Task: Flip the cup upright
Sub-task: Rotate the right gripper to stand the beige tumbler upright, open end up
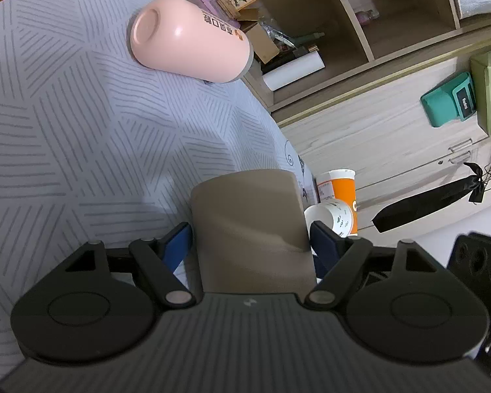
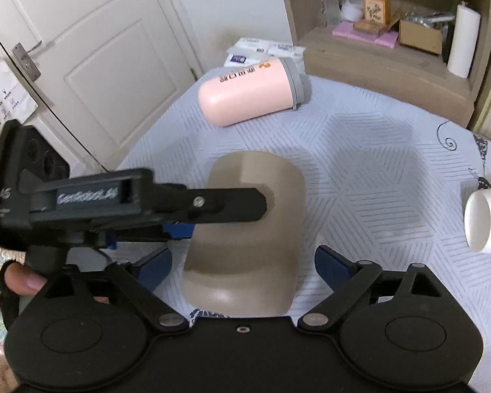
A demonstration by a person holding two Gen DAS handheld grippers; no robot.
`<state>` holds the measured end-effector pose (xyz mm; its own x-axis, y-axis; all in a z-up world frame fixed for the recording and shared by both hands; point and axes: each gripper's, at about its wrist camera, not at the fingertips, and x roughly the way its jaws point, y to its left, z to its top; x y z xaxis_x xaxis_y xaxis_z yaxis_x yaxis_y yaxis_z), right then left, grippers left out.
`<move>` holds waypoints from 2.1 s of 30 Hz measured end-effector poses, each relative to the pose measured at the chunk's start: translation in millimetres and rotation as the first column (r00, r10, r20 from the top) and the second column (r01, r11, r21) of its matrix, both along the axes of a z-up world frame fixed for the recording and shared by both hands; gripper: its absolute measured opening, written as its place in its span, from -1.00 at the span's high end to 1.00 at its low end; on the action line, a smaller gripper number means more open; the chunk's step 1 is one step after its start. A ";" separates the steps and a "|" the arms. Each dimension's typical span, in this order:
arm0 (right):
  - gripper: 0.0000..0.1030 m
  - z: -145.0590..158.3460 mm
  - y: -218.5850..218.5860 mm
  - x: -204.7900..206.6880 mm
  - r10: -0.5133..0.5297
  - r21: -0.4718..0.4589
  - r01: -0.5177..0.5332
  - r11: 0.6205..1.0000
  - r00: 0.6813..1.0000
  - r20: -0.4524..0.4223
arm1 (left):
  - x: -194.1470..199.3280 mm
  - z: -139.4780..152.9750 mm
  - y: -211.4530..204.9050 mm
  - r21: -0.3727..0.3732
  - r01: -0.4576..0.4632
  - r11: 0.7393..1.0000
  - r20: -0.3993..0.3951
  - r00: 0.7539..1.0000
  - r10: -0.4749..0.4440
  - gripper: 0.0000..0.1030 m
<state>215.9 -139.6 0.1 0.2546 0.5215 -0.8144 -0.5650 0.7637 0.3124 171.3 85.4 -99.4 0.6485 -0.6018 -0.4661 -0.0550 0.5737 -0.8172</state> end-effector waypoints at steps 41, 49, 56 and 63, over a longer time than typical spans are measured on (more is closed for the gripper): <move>-0.61 -8.3 -20.7 -121.6 -0.035 -0.012 0.045 0.999 0.900 0.435 | -82.1 60.5 -71.5 0.598 0.183 0.781 0.289 0.859 -0.423 -0.49; -0.61 -12.2 -10.9 -130.7 -0.012 -0.061 0.050 0.997 0.857 0.516 | -71.7 59.5 -54.5 0.550 0.234 0.801 0.274 0.856 -0.438 -0.47; -0.61 -8.9 6.0 -119.9 0.012 -0.078 0.038 0.996 0.830 0.557 | -64.7 62.6 -37.3 0.561 0.180 0.808 0.329 0.847 -0.417 -0.47; -0.61 -5.3 26.7 -99.0 0.035 -0.100 0.036 0.994 0.779 0.626 | -40.2 75.9 -27.1 0.617 0.134 0.776 0.356 0.832 -0.426 -0.47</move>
<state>116.9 -112.9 -5.2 0.7267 0.4456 -0.5229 -0.6083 0.7711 -0.1883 131.1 58.3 -23.6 0.7102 -0.5264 -0.4676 0.4714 0.8488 -0.2395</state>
